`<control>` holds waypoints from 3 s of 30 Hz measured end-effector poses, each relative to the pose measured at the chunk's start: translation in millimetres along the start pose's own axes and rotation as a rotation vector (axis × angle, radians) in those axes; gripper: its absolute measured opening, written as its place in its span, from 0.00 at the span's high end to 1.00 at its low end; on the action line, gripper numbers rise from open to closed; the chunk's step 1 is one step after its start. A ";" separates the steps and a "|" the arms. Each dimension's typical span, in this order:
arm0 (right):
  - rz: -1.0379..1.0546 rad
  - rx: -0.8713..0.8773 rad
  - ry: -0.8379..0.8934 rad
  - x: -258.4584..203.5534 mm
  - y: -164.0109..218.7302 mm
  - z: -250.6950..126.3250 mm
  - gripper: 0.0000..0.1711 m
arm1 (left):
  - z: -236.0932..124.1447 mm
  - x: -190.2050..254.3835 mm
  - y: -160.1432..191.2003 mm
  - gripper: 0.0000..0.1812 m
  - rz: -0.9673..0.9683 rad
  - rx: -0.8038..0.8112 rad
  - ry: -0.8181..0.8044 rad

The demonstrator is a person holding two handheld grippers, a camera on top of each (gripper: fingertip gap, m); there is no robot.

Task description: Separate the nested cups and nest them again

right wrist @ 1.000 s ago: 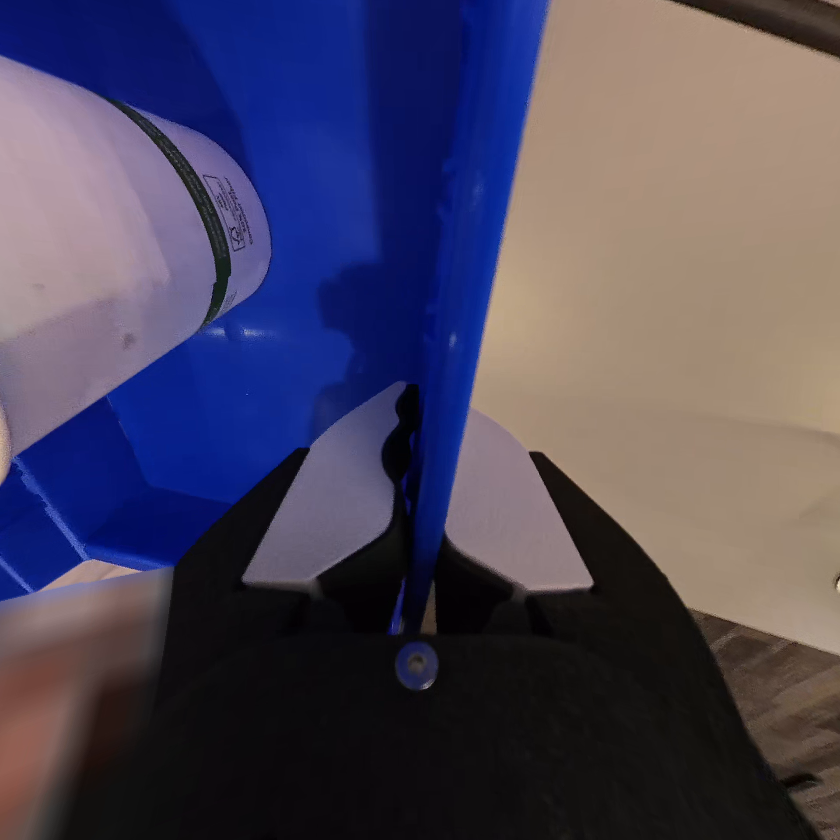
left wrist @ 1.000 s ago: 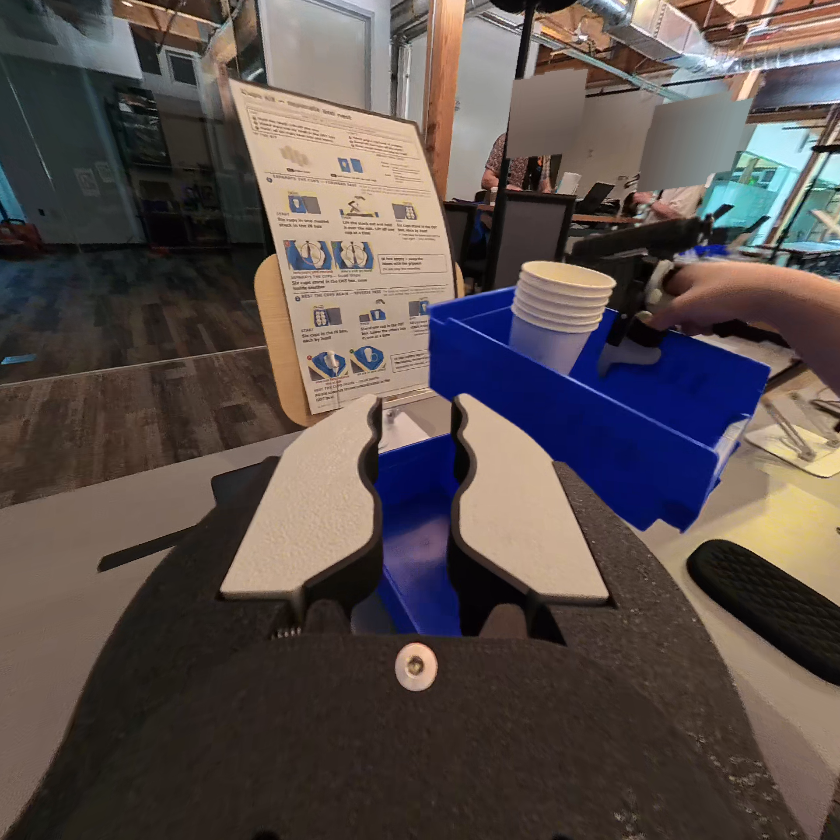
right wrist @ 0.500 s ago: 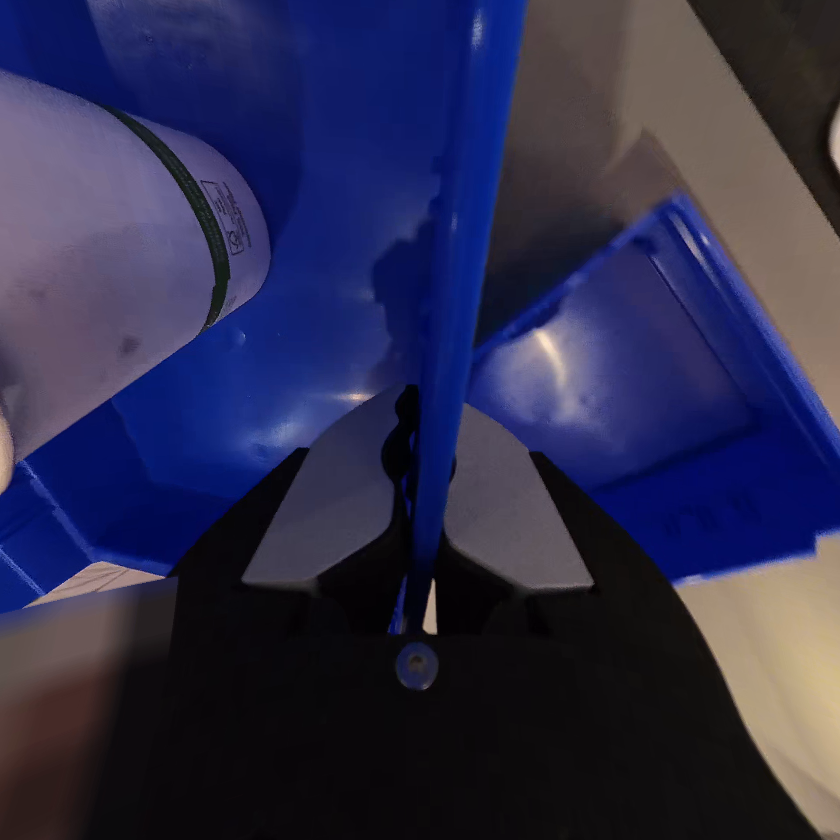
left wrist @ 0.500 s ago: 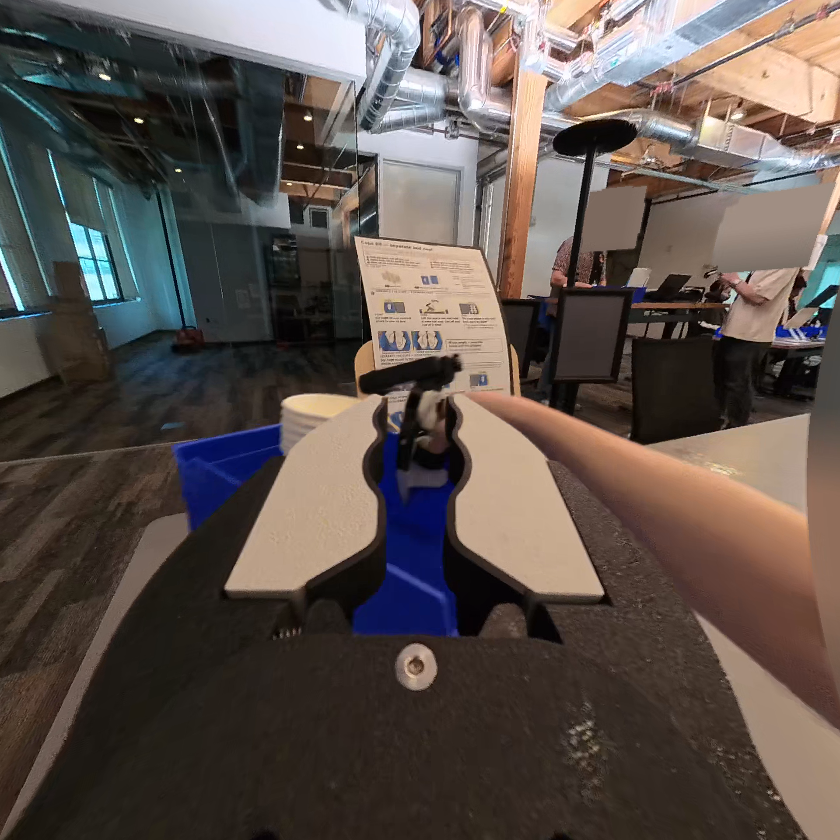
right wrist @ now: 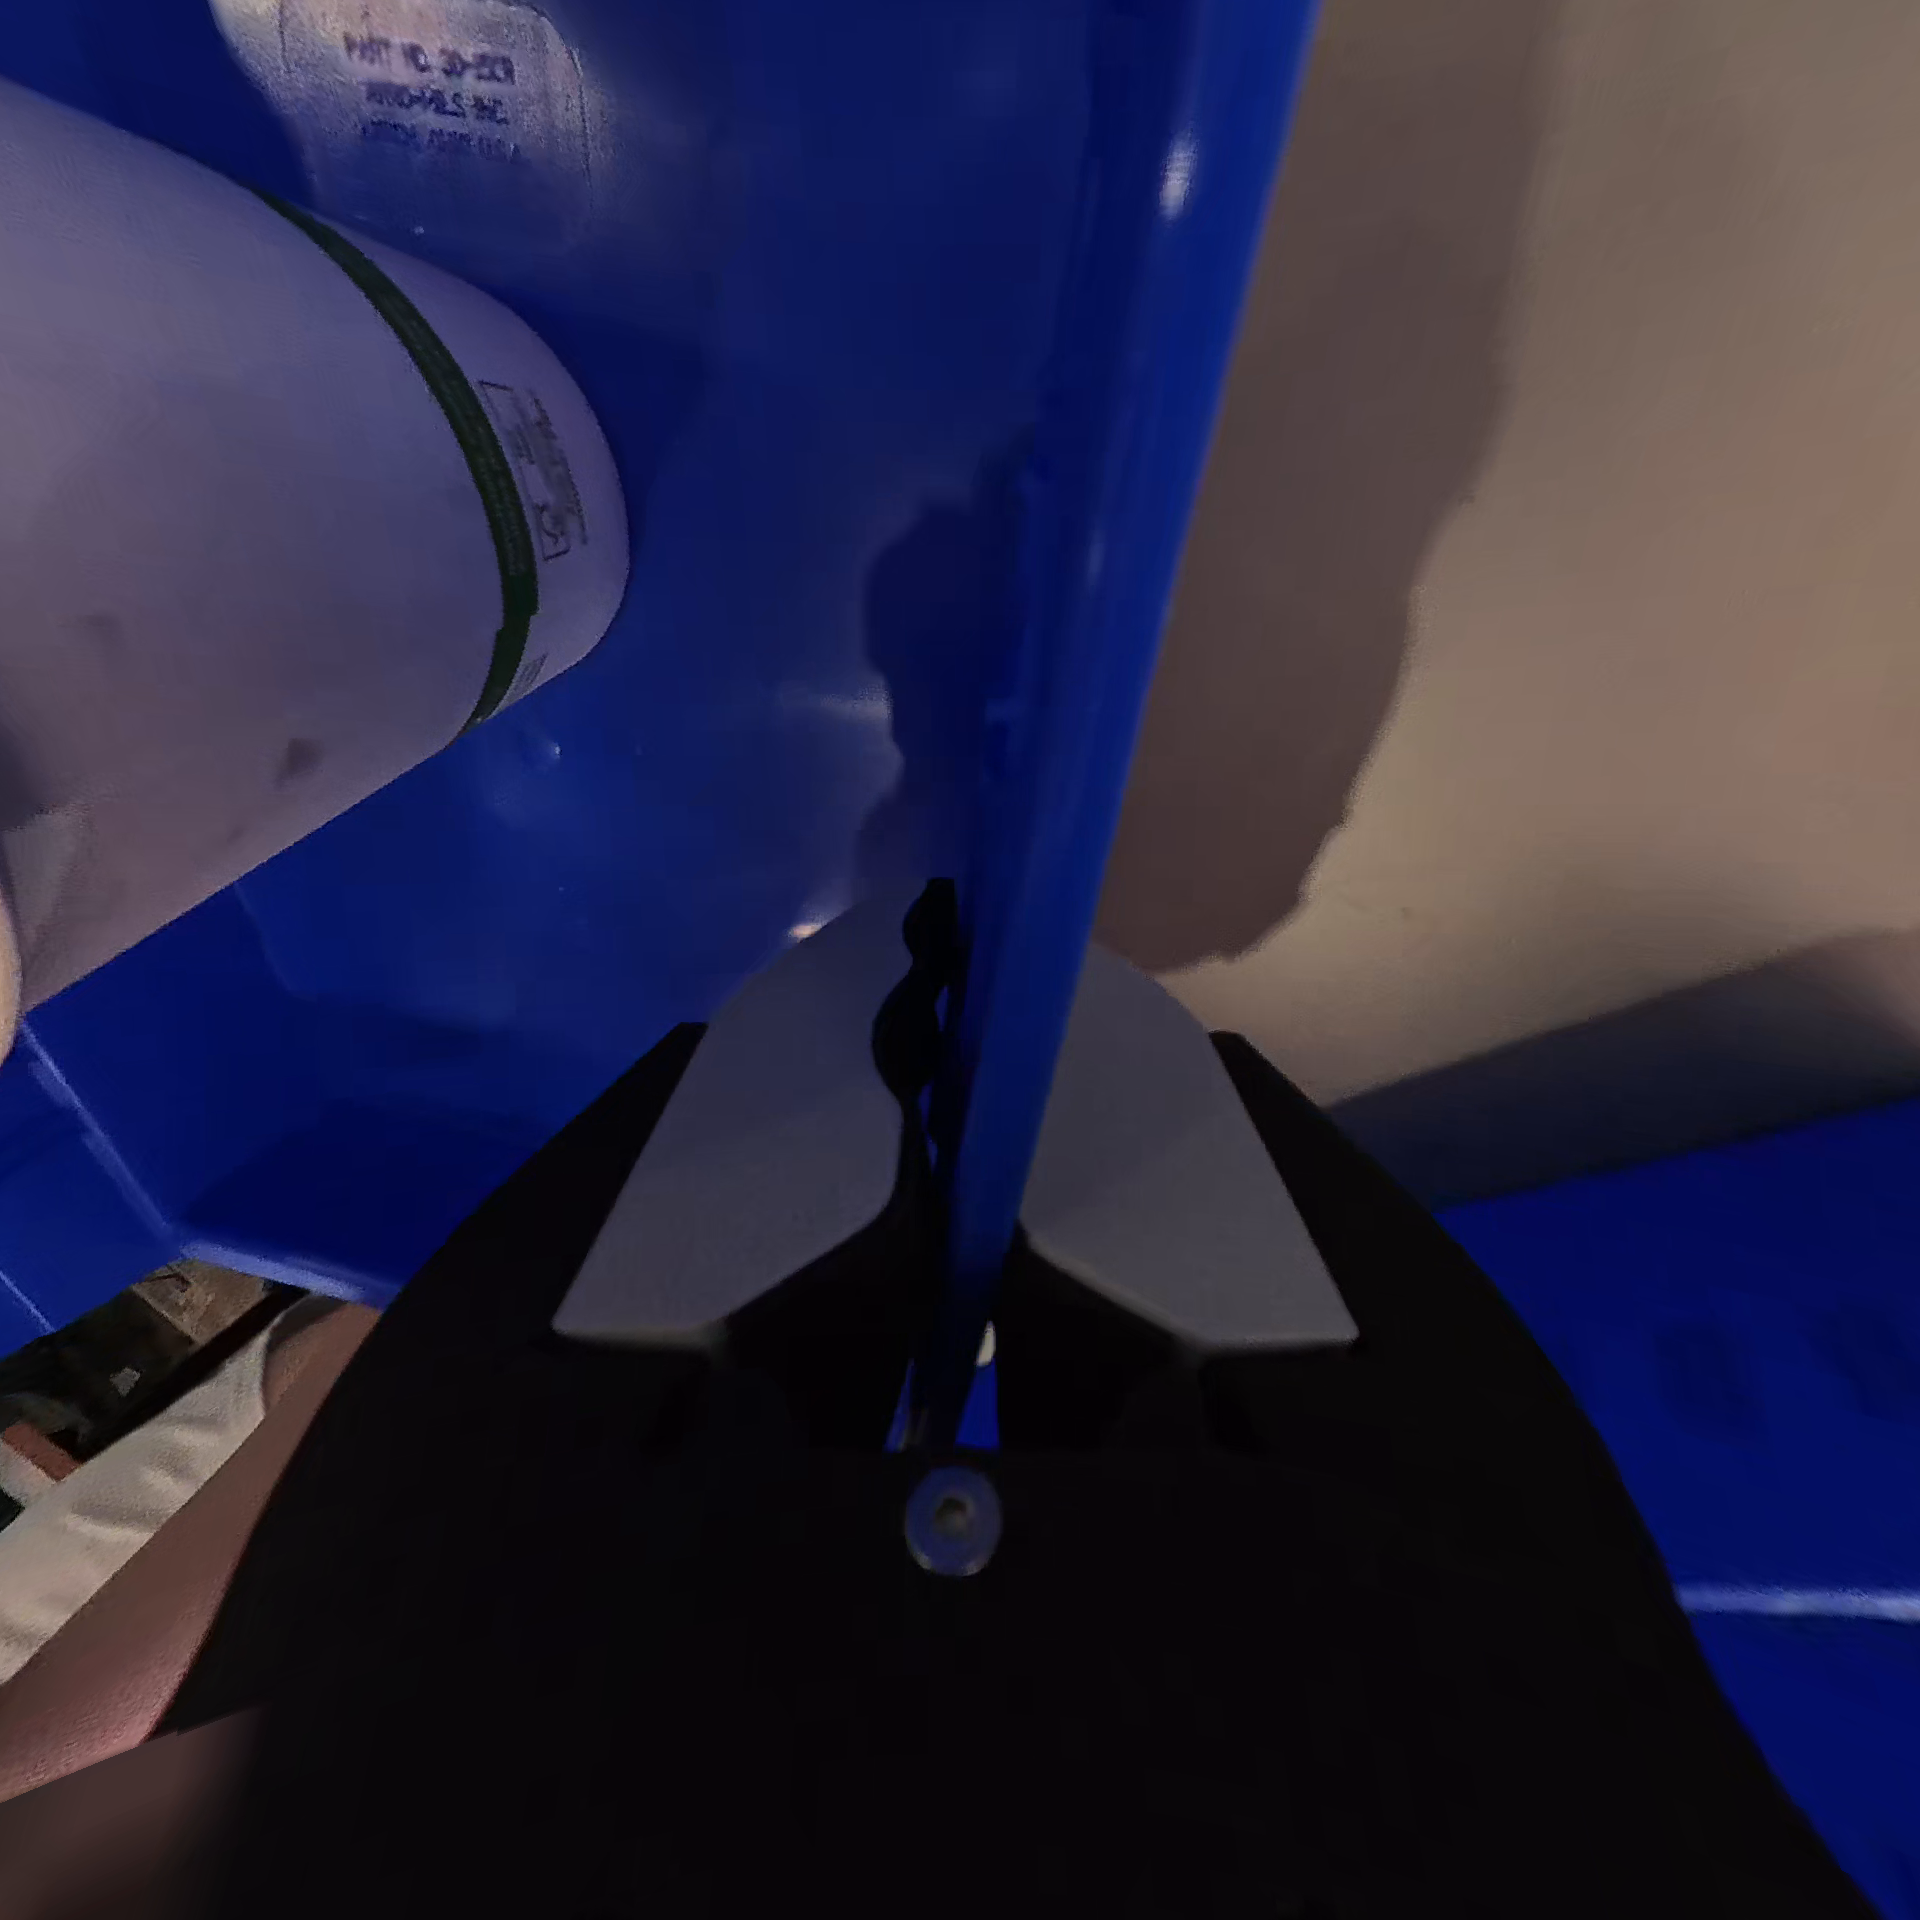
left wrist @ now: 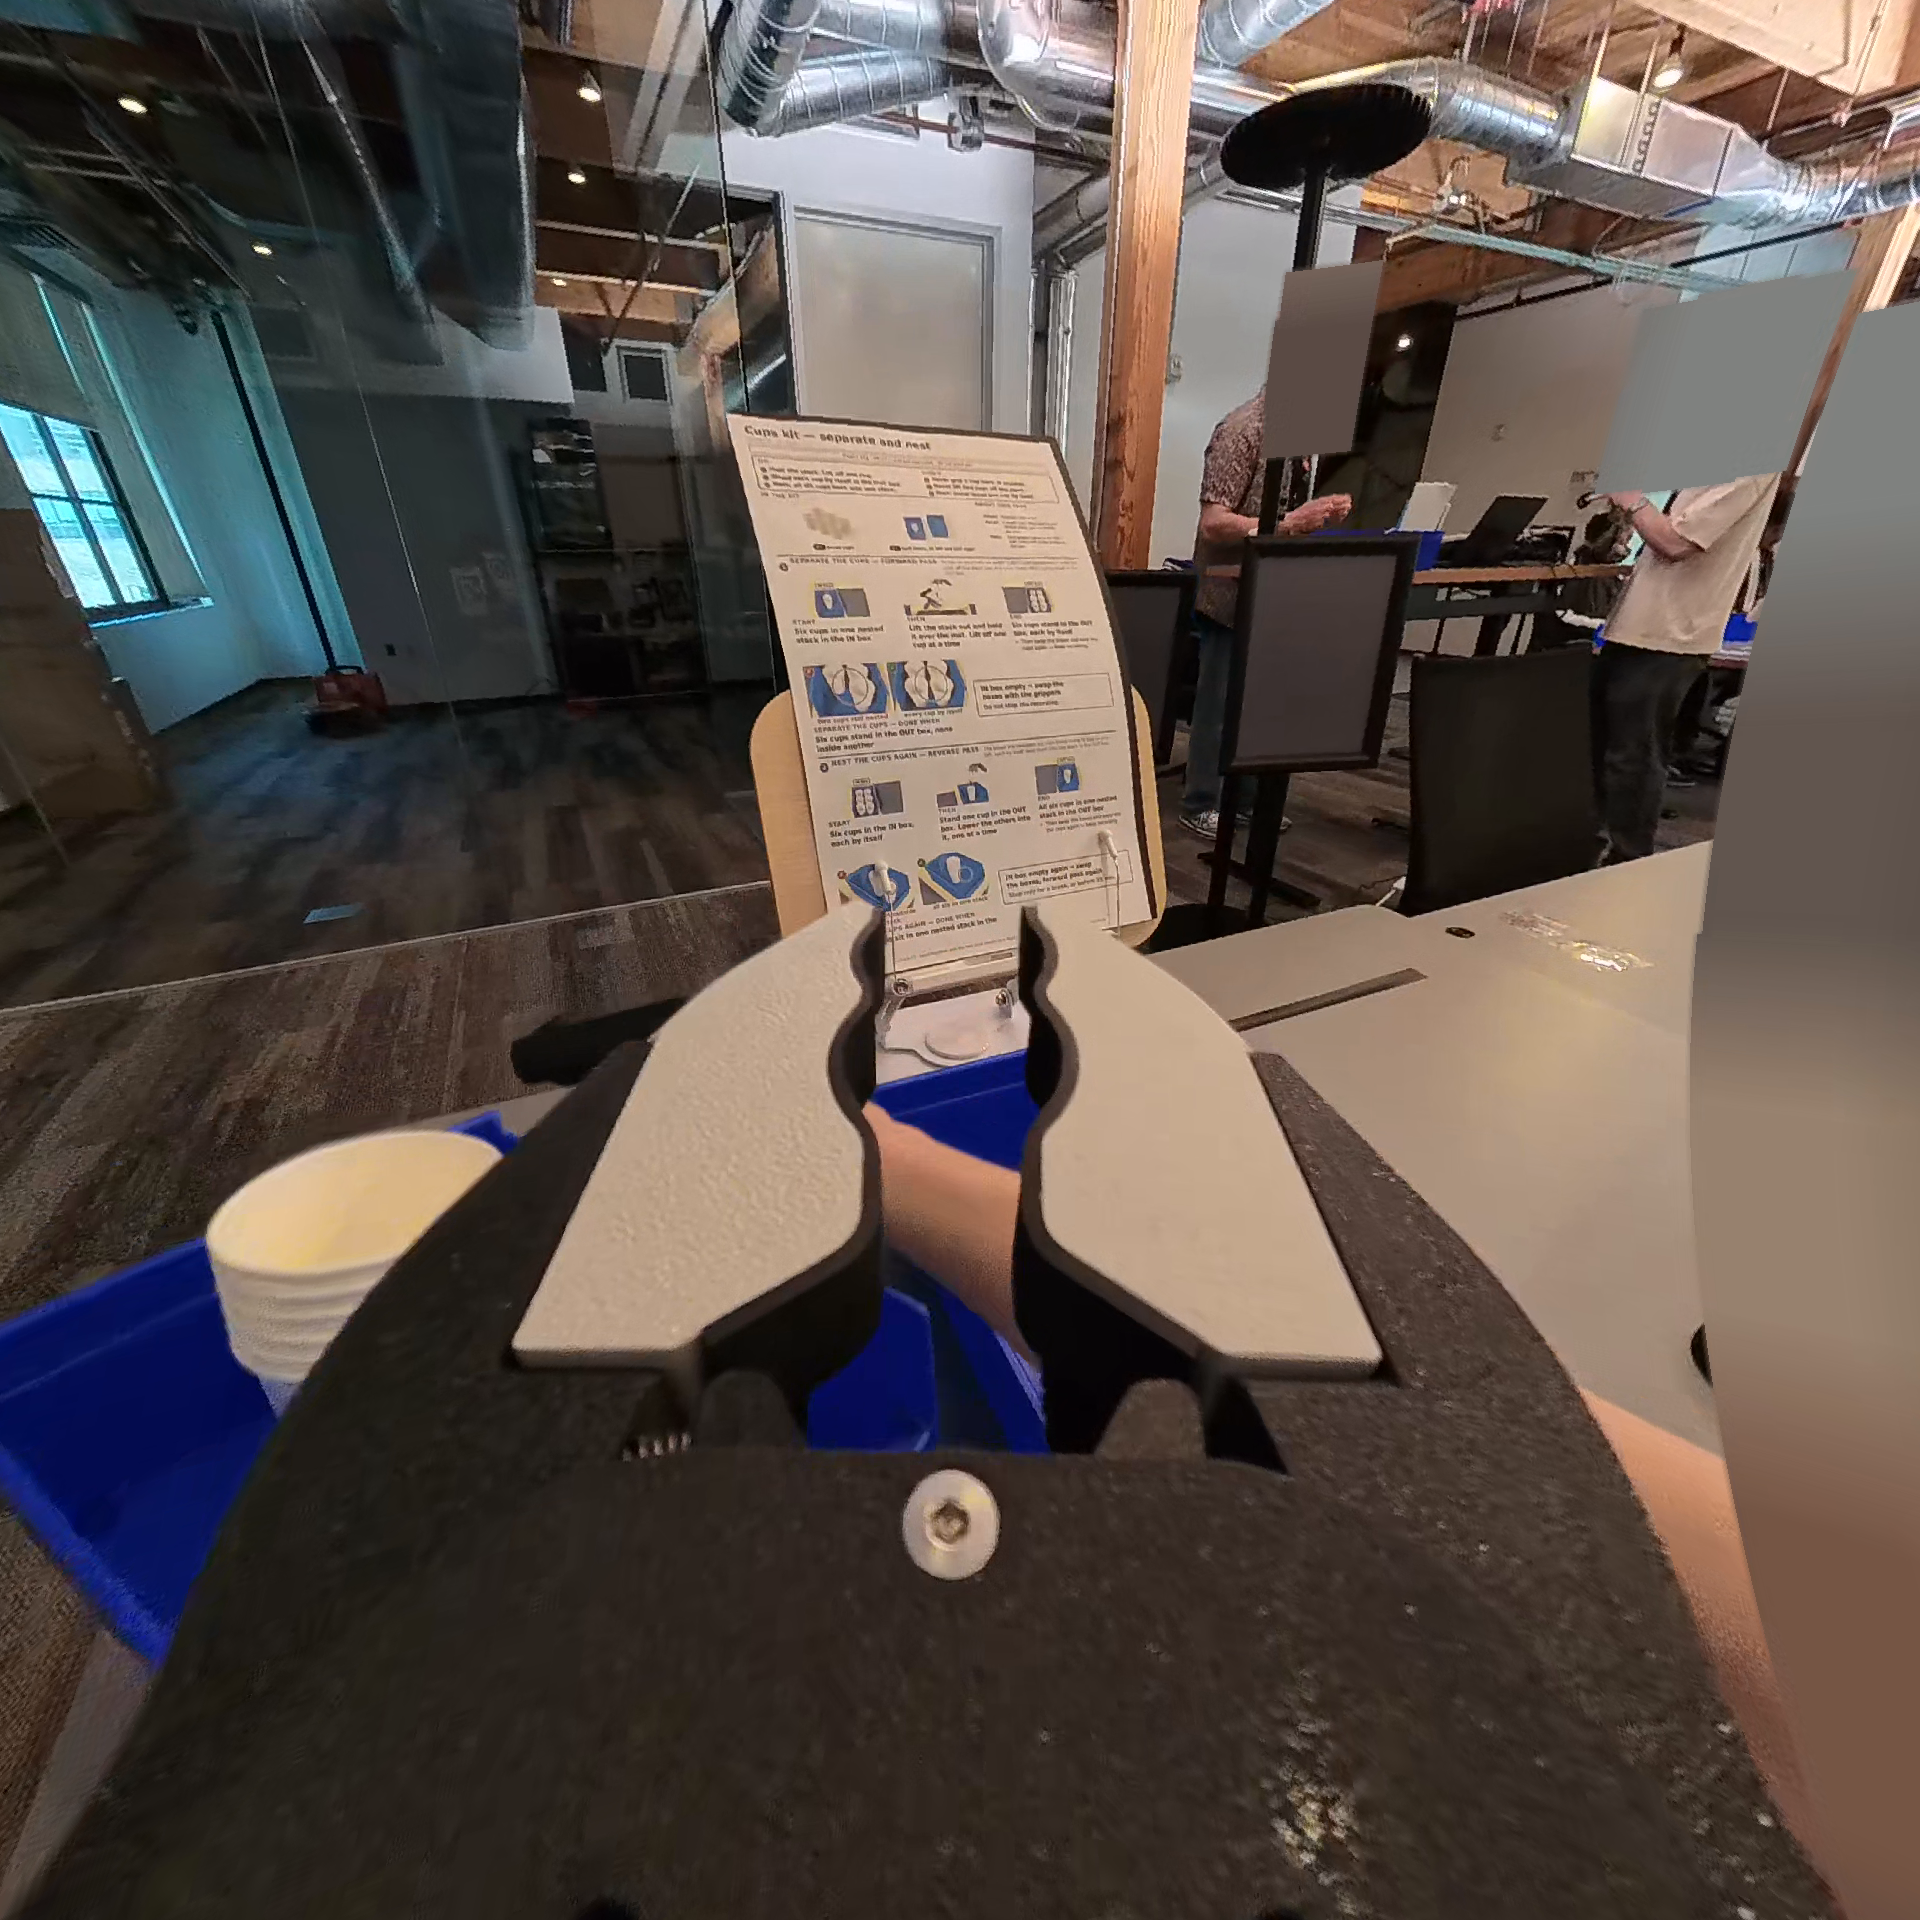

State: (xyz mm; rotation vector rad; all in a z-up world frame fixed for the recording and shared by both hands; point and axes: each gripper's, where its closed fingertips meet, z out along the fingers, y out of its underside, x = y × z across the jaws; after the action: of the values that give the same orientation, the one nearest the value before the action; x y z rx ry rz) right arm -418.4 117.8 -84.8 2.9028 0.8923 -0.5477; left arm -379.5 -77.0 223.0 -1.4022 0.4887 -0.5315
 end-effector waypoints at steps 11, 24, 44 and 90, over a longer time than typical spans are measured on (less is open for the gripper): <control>0.033 -0.040 0.117 32.3 14.9 40.6 0.96 | 9.7 8.5 6.4 0.87 0.009 -0.035 0.044; -0.103 0.405 0.580 94.3 68.7 -145.0 0.72 | 2.5 12.6 3.1 0.86 -0.001 -0.017 0.089; 0.432 0.171 0.310 233.1 266.0 -63.6 0.95 | 22.0 31.0 15.7 0.86 0.055 -0.088 0.099; 0.656 0.398 0.494 459.1 538.7 -191.0 0.86 | 84.6 48.4 63.2 0.83 0.260 -0.319 -0.008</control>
State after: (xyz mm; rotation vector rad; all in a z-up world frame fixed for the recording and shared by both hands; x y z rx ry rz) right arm 293.9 -55.5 -93.8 3.4715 -0.2317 0.0647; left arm -285.8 -34.7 168.9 -1.6121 0.7619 -0.2424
